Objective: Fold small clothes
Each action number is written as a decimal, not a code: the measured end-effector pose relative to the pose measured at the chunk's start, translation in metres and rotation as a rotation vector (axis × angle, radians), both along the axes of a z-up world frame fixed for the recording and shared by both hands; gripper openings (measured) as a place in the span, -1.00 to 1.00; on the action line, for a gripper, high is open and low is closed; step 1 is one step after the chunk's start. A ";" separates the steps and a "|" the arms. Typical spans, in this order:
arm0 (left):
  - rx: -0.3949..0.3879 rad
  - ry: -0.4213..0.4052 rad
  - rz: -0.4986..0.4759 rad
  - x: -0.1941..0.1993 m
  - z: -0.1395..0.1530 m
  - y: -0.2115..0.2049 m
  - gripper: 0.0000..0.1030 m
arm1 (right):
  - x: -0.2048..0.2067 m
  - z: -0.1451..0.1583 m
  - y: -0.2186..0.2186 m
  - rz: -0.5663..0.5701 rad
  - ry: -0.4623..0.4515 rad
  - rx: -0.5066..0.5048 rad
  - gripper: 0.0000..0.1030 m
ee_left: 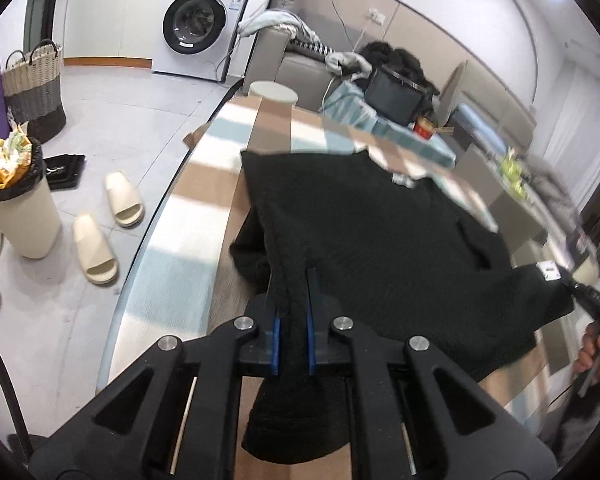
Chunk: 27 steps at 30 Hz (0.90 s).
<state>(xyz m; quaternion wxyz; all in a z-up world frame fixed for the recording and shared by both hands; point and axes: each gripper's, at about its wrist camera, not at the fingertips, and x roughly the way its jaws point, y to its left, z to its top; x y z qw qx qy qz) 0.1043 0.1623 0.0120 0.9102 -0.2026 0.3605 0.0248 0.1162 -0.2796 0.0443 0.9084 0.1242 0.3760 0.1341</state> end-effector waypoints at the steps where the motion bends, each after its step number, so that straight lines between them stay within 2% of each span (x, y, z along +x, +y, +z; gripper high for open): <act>1: -0.019 -0.018 -0.001 0.008 0.005 0.002 -0.88 | 0.009 0.004 -0.001 -0.014 -0.011 0.027 -0.86; 5: -0.048 -0.047 0.011 0.042 0.013 0.007 -0.88 | 0.056 0.002 0.003 -0.082 -0.016 0.048 -0.86; 7: -0.067 -0.034 0.026 0.064 0.008 0.012 -0.88 | 0.077 -0.005 0.004 -0.105 -0.006 0.065 -0.86; 12: -0.077 0.045 0.062 0.090 -0.011 0.021 -0.80 | 0.120 -0.039 0.001 -0.144 0.146 0.108 -0.80; 14: -0.073 0.050 0.061 0.084 -0.015 0.024 -0.58 | 0.118 -0.046 -0.001 -0.128 0.184 0.094 -0.73; 15: -0.082 0.051 0.068 0.082 -0.018 0.026 -0.54 | 0.113 -0.047 -0.002 -0.116 0.181 0.077 -0.67; 17: -0.115 0.064 0.070 0.075 -0.019 0.032 -0.52 | 0.100 -0.048 -0.004 -0.104 0.175 0.044 -0.35; 19: -0.119 0.057 0.050 0.069 -0.012 0.031 -0.52 | 0.087 -0.048 -0.007 -0.094 0.170 0.024 -0.22; 23: -0.075 0.052 0.007 0.055 0.000 0.018 -0.52 | 0.062 -0.050 -0.011 -0.103 0.177 -0.005 -0.19; 27: -0.016 0.093 -0.012 0.041 -0.003 0.002 -0.52 | 0.042 -0.053 -0.016 -0.120 0.179 0.016 -0.19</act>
